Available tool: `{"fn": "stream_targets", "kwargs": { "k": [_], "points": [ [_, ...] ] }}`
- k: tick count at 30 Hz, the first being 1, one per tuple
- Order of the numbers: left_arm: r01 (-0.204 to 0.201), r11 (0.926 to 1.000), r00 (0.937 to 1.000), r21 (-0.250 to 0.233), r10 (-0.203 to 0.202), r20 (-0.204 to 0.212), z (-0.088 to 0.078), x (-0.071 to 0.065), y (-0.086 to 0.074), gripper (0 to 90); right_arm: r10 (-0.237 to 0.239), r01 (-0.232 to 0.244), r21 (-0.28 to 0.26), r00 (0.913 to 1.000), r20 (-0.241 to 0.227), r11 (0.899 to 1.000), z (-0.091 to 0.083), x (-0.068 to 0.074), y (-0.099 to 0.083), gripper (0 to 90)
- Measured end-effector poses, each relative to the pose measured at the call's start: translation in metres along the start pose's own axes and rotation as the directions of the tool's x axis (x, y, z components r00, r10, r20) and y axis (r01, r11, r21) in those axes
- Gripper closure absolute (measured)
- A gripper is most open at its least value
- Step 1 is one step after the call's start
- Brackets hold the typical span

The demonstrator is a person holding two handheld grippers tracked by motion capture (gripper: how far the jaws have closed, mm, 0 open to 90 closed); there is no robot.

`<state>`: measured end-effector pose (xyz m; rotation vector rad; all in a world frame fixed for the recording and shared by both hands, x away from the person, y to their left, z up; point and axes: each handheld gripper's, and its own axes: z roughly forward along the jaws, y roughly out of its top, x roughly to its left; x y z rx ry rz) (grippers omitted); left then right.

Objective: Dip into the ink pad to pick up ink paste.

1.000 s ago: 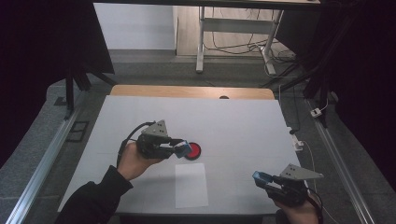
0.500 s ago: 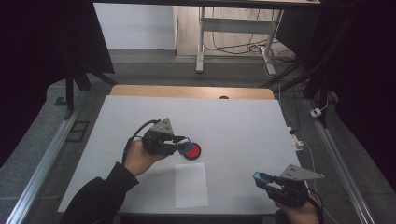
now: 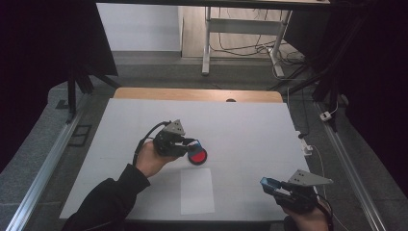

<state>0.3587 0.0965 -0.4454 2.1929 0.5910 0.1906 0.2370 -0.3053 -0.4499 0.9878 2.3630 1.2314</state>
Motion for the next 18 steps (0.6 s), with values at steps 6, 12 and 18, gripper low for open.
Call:
{"fn": "stream_targets", "kwargs": {
  "k": [6,12,18],
  "points": [
    [0.009,0.9997,0.9999,0.023,-0.009,-0.006,0.014,0.005,0.001,70.4,0.001,-0.001,0.0,1.0,-0.003,1.0,0.0,0.0,0.0,68.3],
    [0.005,0.9988,0.9995,0.048,-0.004,-0.032,0.023,0.007,-0.001,70.4,0.001,-0.001,0.0,1.0,-0.005,1.0,0.0,0.0,0.0,68.3],
    [0.023,0.9978,0.9989,0.062,-0.021,-0.042,0.032,0.012,-0.005,70.4,-0.006,0.006,0.004,0.9999,-0.009,1.0,0.001,0.0,0.0,68.3]
  ]
}}
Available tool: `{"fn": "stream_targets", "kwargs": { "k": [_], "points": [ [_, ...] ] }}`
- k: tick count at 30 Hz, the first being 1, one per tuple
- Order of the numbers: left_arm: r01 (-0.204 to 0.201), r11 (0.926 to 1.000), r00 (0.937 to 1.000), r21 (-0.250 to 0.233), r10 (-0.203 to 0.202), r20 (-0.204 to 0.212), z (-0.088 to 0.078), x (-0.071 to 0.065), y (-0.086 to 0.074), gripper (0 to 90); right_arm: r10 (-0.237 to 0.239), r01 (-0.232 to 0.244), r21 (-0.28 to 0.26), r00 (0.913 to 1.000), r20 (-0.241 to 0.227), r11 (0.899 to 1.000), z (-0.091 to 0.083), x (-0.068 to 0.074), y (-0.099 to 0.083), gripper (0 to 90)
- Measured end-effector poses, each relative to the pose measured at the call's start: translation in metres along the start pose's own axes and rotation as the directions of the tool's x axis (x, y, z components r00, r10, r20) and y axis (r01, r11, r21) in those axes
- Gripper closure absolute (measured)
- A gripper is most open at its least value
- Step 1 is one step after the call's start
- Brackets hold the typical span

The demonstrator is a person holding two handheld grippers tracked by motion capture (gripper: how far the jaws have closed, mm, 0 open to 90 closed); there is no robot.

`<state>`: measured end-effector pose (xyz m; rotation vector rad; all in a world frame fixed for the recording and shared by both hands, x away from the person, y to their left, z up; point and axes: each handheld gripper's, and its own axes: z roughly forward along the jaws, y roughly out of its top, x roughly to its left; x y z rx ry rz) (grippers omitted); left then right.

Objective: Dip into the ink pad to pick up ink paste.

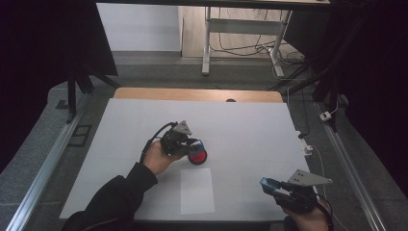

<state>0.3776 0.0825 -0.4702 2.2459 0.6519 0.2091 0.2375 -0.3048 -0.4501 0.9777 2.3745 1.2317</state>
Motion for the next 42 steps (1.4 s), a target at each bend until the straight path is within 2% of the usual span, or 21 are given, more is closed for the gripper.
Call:
{"fn": "stream_targets", "kwargs": {
  "k": [13,22,24,29,34,42],
  "points": [
    [0.021,0.9991,0.9997,0.037,-0.021,-0.016,0.015,0.004,-0.004,70.4,0.0,0.0,0.005,1.0,-0.002,1.0,0.0,0.0,0.0,68.2],
    [0.03,0.998,0.9995,0.056,-0.029,-0.016,0.022,0.006,-0.007,70.4,-0.001,0.001,0.006,1.0,-0.004,1.0,0.0,0.0,0.0,68.2],
    [0.049,0.9969,0.9987,0.061,-0.048,-0.016,0.022,0.006,-0.006,70.4,-0.001,0.001,0.006,1.0,-0.004,1.0,0.0,0.0,0.0,68.2],
    [0.049,0.9962,0.9987,0.072,-0.048,-0.017,0.024,0.006,-0.004,70.6,-0.001,0.001,0.009,1.0,-0.001,1.0,0.0,0.0,0.0,68.2],
    [0.021,0.9958,0.9994,0.089,-0.019,-0.028,0.025,0.004,-0.002,70.7,-0.001,0.001,0.012,1.0,-0.003,1.0,0.001,0.0,0.0,68.2],
    [-0.021,0.9935,0.9958,0.112,0.031,-0.086,0.027,-0.008,0.001,70.8,-0.005,0.005,0.018,1.0,-0.002,1.0,0.001,0.001,0.0,68.2]
  ]
}}
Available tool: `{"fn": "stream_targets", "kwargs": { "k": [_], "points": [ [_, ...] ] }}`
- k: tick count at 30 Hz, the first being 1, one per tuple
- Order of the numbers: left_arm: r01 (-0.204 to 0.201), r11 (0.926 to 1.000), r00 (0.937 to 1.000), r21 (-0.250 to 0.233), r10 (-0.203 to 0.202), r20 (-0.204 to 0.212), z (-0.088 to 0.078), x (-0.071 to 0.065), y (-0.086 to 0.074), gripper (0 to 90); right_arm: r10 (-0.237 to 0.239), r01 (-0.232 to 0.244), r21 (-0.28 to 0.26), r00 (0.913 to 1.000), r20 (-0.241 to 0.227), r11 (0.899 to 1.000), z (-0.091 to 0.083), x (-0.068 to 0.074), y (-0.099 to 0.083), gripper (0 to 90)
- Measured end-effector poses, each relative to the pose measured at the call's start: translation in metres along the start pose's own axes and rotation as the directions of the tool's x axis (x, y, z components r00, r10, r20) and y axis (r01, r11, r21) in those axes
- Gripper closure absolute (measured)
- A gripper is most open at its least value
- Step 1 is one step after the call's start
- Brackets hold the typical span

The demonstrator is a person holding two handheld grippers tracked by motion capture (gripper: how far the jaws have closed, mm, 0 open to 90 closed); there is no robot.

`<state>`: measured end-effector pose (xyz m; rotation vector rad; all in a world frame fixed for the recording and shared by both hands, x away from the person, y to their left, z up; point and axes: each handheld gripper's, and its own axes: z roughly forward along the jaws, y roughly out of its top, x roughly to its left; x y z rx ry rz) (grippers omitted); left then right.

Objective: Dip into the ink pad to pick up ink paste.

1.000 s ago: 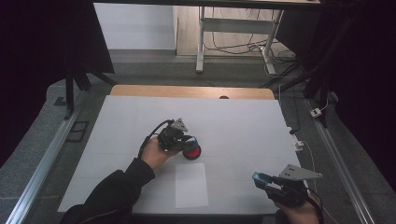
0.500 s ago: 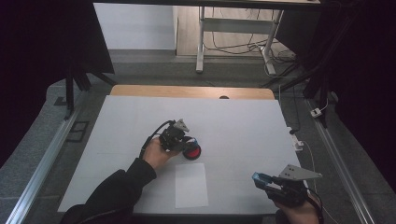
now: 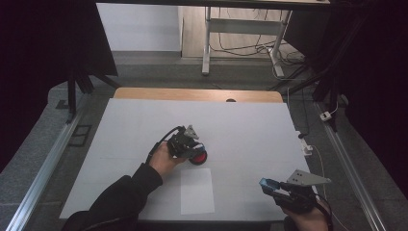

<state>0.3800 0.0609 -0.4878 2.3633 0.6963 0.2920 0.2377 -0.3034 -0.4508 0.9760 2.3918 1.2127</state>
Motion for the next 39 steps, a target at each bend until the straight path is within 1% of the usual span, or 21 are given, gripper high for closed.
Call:
{"fn": "stream_targets", "kwargs": {
  "k": [4,7,10,12,13,17,19,21,24,27,32,39],
  "points": [
    [-0.012,0.9999,0.9997,0.007,0.012,-0.02,0.0,-0.004,0.001,70.8,-0.002,0.002,0.004,1.0,0.002,1.0,0.0,0.0,0.0,68.2],
    [-0.002,1.0,0.9998,0.008,0.002,-0.018,0.0,-0.003,0.001,70.8,-0.003,0.003,0.006,1.0,0.002,1.0,0.0,0.0,0.0,68.2],
    [0.028,0.9996,0.9996,0.0,-0.028,0.006,0.0,0.001,-0.001,70.7,-0.004,0.004,0.007,1.0,0.005,1.0,0.0,0.0,0.0,68.2],
    [0.056,0.9984,0.9981,-0.013,-0.055,0.027,0.001,0.004,-0.002,70.7,-0.005,0.005,0.007,1.0,0.006,1.0,0.0,0.001,0.0,68.2],
    [0.063,0.9979,0.9975,-0.016,-0.062,0.034,0.001,0.006,-0.003,70.7,-0.005,0.005,0.008,1.0,0.006,1.0,0.0,0.001,0.0,68.2],
    [0.103,0.9942,0.9924,-0.029,-0.101,0.07,0.001,0.012,-0.006,70.7,-0.005,0.005,0.009,1.0,0.005,1.0,0.001,0.001,0.0,68.1],
    [0.117,0.9925,0.9901,-0.034,-0.114,0.082,0.001,0.014,-0.007,70.7,-0.005,0.005,0.009,1.0,0.005,1.0,0.001,0.001,0.0,68.1],
    [0.117,0.9925,0.9902,-0.035,-0.114,0.081,0.001,0.014,-0.007,70.7,-0.005,0.005,0.009,1.0,0.005,1.0,0.0,0.001,0.0,68.1],
    [0.092,0.9952,0.9944,-0.034,-0.09,0.057,0.001,0.009,-0.006,70.7,-0.005,0.005,0.01,1.0,0.005,1.0,0.0,0.001,0.0,68.2],
    [0.07,0.9969,0.9971,-0.037,-0.069,0.032,0.001,0.005,-0.006,70.6,-0.005,0.005,0.01,1.0,0.005,1.0,0.0,0.001,0.0,68.2],
    [0.075,0.9959,0.9967,-0.05,-0.073,0.035,0.001,0.006,-0.008,70.6,-0.005,0.005,0.009,1.0,0.004,1.0,0.0,0.0,0.0,68.1],
    [0.075,0.9964,0.9964,-0.038,-0.073,0.042,0.0,0.008,-0.005,70.4,0.0,0.0,0.002,1.0,-0.001,1.0,0.0,0.0,0.0,68.1]
  ]
}}
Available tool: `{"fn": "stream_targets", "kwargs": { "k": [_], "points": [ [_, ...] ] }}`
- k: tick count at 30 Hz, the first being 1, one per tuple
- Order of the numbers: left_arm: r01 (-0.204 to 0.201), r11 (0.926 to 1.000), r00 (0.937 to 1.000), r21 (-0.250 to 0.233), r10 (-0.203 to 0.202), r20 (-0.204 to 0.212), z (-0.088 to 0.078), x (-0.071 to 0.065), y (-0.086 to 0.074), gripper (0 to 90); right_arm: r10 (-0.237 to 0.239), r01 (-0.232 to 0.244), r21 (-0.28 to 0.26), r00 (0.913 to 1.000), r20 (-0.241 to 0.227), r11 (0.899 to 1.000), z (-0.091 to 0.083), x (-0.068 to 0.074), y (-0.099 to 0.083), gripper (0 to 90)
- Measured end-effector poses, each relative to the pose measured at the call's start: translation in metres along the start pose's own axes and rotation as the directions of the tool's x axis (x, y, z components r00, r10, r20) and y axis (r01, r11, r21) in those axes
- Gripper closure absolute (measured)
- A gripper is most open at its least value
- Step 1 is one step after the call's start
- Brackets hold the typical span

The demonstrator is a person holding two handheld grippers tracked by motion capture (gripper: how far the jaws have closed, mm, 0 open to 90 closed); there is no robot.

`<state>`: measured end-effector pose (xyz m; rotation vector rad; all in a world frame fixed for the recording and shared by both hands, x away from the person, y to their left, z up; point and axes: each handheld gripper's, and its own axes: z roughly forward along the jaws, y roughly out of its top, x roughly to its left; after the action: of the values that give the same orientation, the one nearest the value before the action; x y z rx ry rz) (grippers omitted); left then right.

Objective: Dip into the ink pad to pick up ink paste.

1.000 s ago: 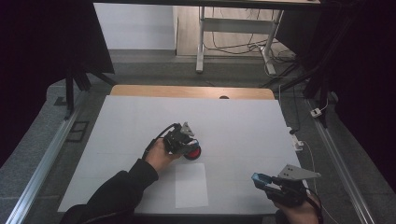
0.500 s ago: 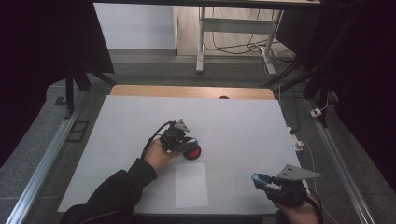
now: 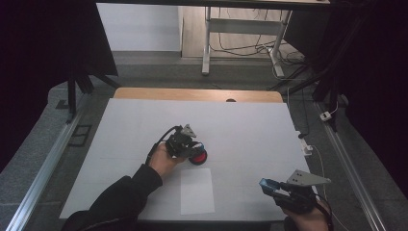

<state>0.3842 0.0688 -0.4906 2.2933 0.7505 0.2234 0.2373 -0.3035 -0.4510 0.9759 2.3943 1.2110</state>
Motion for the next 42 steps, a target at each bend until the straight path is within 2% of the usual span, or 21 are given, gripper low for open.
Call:
{"fn": "stream_targets", "kwargs": {
  "k": [4,9,14,19,28,42],
  "points": [
    [0.012,0.9995,0.9998,-0.031,-0.012,0.018,-0.007,0.003,0.002,70.3,0.0,0.0,-0.001,1.0,0.003,1.0,0.0,0.0,0.0,68.0],
    [0.006,0.9987,0.9993,-0.05,-0.005,0.037,-0.017,0.002,0.005,70.3,0.0,0.0,0.0,1.0,-0.001,1.0,0.0,0.0,0.0,68.0],
    [-0.007,0.9996,0.9991,-0.028,0.008,0.042,-0.014,-0.002,0.005,70.3,0.0,0.0,0.002,1.0,0.0,1.0,0.0,0.0,0.0,68.0],
    [-0.002,0.9999,0.9992,-0.014,0.003,0.041,-0.009,-0.001,0.003,70.3,-0.001,0.001,0.005,1.0,-0.002,1.0,0.0,0.0,0.0,68.0],
    [0.01,0.9999,0.9989,-0.003,-0.01,0.046,-0.004,0.0,0.001,70.3,-0.002,0.002,0.005,1.0,-0.003,1.0,0.0,0.0,0.0,68.0],
    [0.002,0.9999,0.9994,0.013,-0.002,0.035,0.001,-0.002,0.0,70.5,-0.005,0.005,0.009,1.0,-0.005,1.0,0.0,0.0,0.0,68.0]
  ]
}}
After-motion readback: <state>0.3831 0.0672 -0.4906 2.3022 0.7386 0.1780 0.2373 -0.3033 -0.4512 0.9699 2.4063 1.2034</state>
